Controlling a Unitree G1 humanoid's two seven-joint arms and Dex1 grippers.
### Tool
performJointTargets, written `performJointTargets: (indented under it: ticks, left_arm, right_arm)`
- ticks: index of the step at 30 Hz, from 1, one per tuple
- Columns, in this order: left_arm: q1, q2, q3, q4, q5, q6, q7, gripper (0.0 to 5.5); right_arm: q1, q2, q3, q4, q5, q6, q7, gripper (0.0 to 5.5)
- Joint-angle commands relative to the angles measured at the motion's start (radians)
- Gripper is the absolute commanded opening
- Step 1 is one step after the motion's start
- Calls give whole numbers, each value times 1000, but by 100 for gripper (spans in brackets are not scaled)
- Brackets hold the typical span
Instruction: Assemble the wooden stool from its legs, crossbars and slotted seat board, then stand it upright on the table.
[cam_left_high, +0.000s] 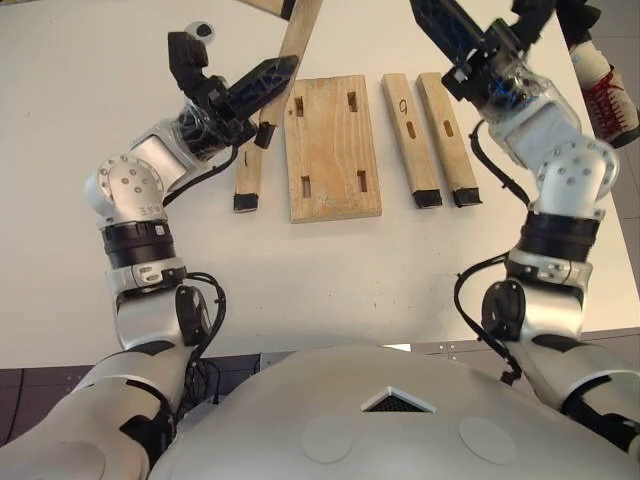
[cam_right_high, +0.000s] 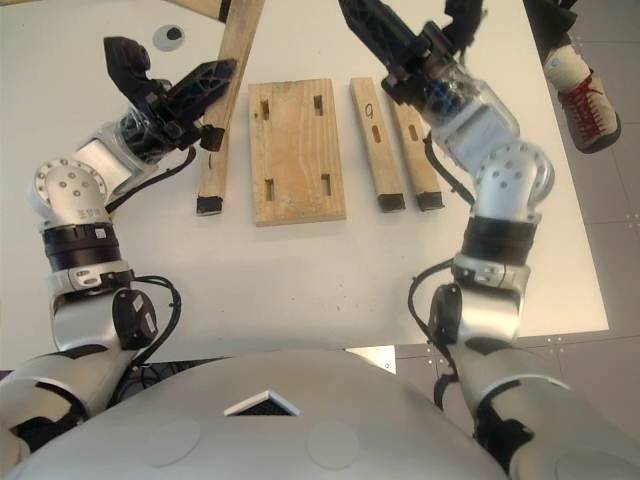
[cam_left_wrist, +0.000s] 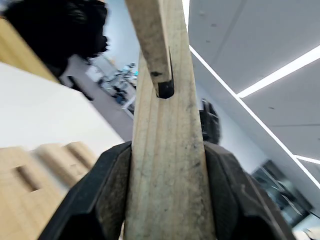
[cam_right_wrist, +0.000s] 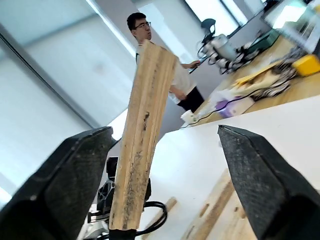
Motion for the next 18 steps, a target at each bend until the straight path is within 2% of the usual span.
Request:
performJointTargets:
  ticks: [1,12,18]
  left_arm:
    - [-39,-6,-41,43,1,-33,-84,203]
    - [-39,-8,-83,8,-4,-32,-110,203]
    - [-40,-5,-92,15,7,-44,-111,203]
  right_arm:
    - [-81,41,-31,56,139,157,-86,443]
    - [-98,99,2,50,198,247,-167,443]
    - [-111,101,-4,66,207,246,-164,338]
